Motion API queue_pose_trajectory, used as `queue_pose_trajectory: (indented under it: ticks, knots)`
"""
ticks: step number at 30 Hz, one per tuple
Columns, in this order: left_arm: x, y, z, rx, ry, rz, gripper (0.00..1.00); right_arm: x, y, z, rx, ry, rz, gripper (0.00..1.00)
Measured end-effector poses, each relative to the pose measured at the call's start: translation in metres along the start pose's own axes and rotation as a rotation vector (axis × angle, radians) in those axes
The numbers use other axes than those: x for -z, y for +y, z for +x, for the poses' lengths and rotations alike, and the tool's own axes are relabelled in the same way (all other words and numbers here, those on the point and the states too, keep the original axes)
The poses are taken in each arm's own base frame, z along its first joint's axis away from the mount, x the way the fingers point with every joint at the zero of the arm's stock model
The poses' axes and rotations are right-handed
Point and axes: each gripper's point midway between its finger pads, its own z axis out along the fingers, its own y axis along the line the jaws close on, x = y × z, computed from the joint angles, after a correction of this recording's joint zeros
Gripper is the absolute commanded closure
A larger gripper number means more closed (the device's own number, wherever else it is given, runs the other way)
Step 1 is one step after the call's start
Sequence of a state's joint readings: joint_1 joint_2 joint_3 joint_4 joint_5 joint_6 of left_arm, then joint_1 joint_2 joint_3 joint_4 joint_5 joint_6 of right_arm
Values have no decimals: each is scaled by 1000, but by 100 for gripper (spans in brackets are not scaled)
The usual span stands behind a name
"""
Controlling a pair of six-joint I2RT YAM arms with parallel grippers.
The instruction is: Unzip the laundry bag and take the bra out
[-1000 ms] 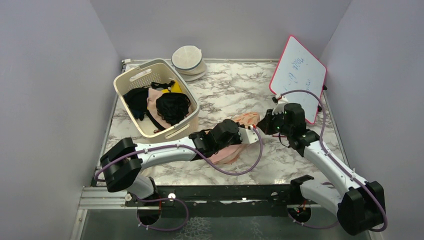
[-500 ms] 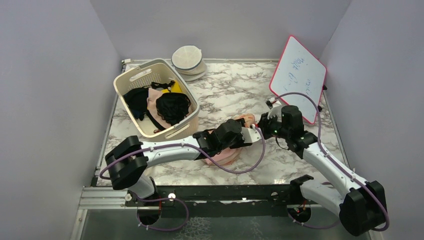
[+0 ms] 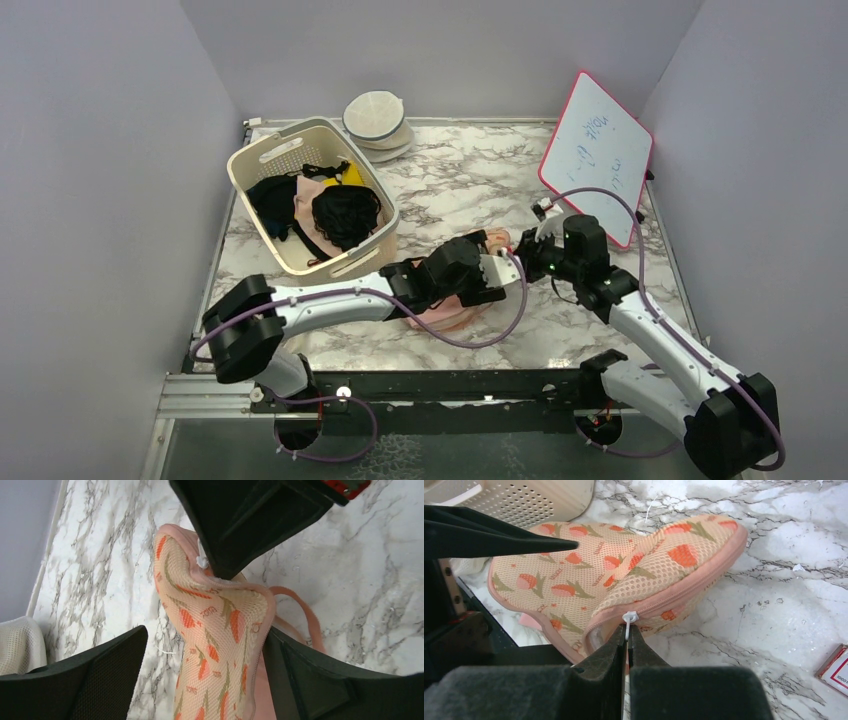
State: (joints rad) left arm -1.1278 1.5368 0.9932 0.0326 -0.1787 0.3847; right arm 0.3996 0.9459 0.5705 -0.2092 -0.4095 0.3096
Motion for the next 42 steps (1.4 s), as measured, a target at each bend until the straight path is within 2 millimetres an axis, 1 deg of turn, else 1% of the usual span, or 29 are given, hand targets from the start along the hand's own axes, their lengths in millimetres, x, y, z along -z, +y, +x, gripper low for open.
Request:
queue_pose_trajectory:
  ticks: [1, 3, 5, 6, 8, 10, 13, 15, 19, 21, 25, 27, 34, 38, 42]
  knots:
    - [5, 0, -2, 3, -12, 4, 17, 1, 0, -1, 1, -4, 1, 99]
    - [15, 0, -9, 13, -52, 16, 6, 2, 1, -1, 3, -6, 3, 99]
    - [22, 0, -20, 31, -99, 28, 2, 2, 0, 0, 1, 0, 5, 99]
    - [24, 0, -26, 44, -123, 35, 2, 3, 0, 0, -1, 3, 6, 99]
    - [24, -3, -32, 66, -146, 54, 3, 3, 0, 0, -2, 5, 6, 99]
    - [21, -8, -33, 92, -146, 73, 12, 3, 1, 0, -1, 3, 5, 99]
    - [15, -11, -33, 122, -136, 79, 33, 3, 1, -2, 1, 0, 4, 99]
    - [8, -10, -32, 137, -121, 68, 44, 3, 2, -2, 1, -1, 4, 99]
    - [1, -8, -25, 155, -87, 38, 60, 4, 2, -2, 0, 1, 4, 99]
    - [-1, -6, -22, 156, -73, 26, 69, 4, 2, -2, 0, 1, 5, 99]
    - [-2, -2, -20, 152, -55, 5, 83, 4, 2, -2, 0, 1, 5, 99]
    - [-2, -1, -20, 148, -54, 2, 100, 5, 2, -2, -1, 3, 8, 99]
    - [-1, -1, -19, 124, -49, 4, 100, 7, -7, -3, -11, 9, 65, 99]
    - [0, -4, -20, 94, -56, 11, 100, 6, -17, -4, -26, 16, 130, 99]
    - [5, -14, -23, 47, -67, 30, 100, 3, -33, -5, -44, 30, 216, 99]
